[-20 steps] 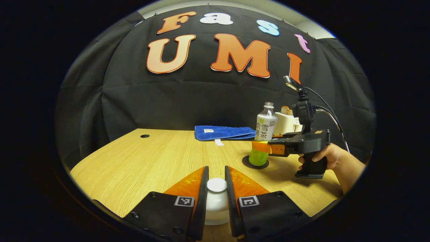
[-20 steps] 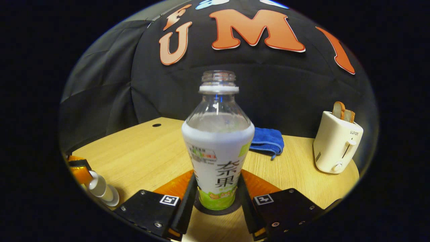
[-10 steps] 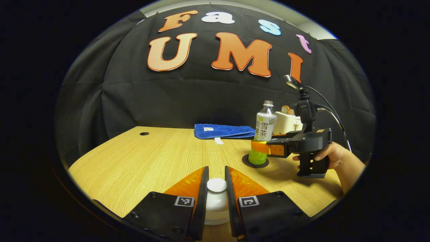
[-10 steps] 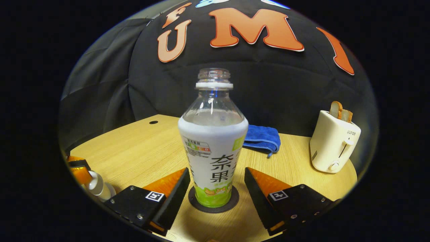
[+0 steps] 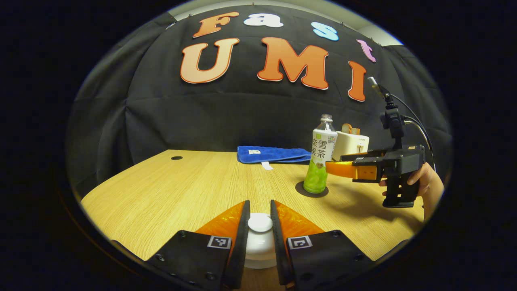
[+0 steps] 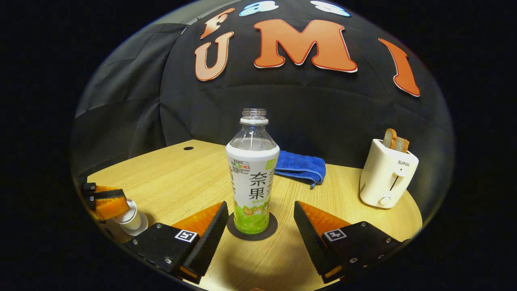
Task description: Open the teacup lid with one hand, grasp the water bottle and pour water into the teacup with the other hand; after pouring, place the water bottle on the coaster and then close the teacup lid.
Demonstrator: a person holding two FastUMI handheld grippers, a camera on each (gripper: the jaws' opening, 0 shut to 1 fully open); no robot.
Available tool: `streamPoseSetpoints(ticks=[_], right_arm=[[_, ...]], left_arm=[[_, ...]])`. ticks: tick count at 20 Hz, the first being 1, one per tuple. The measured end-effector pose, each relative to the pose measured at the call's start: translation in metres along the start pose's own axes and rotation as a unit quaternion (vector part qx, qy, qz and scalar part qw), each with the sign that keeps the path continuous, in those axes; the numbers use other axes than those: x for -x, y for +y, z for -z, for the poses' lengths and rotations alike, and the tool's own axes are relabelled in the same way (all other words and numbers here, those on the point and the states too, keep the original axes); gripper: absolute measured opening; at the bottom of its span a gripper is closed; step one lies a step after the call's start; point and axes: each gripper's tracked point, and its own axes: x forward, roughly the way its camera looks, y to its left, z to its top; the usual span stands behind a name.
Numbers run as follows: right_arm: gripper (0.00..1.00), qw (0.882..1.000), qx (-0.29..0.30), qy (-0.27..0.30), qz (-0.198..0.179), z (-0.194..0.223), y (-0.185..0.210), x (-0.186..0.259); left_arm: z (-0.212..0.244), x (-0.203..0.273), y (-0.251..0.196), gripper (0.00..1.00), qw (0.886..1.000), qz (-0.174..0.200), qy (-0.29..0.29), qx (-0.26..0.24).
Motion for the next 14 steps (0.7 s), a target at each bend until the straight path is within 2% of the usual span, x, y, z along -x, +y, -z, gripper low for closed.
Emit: streamPoseSetpoints(ticks=[1,2,5,7,8,9,11,14], right_arm=[[0.98,1.000,0.001,-0.004,0.001,-0.002,-0.001,0.006],[0.98,1.000,0.000,-0.010,0.003,-0.005,-0.003,0.012],[0.98,1.000,-0.011,-0.027,0.007,-0.013,-0.007,0.028],[0.98,0.999,-0.018,-0.042,0.014,-0.021,-0.011,0.041],[0.97,0.998,-0.021,-0.051,0.017,-0.025,-0.012,0.048],[0.98,0.998,-0.023,-0.062,0.020,-0.031,-0.013,0.054],[0.97,0.996,-0.027,-0.084,0.029,-0.044,-0.014,0.065],[0.97,0.992,-0.023,-0.113,0.046,-0.061,-0.015,0.083]], left_arm=[[-0.002,-0.001,0.000,0.39,1.000,0.000,-0.005,-0.003],[-0.008,0.000,-0.001,0.49,1.000,-0.001,-0.012,-0.005],[-0.025,0.005,0.002,0.67,0.999,-0.008,-0.038,-0.019],[-0.041,0.008,0.006,0.73,0.998,-0.020,-0.059,-0.025],[-0.051,0.008,0.009,0.81,0.997,-0.025,-0.068,-0.028],[-0.059,0.008,0.009,0.80,0.996,-0.026,-0.076,-0.028],[-0.074,0.009,0.005,0.87,0.996,-0.022,-0.083,-0.031],[-0.104,0.012,-0.002,0.88,0.993,-0.020,-0.109,-0.037]])
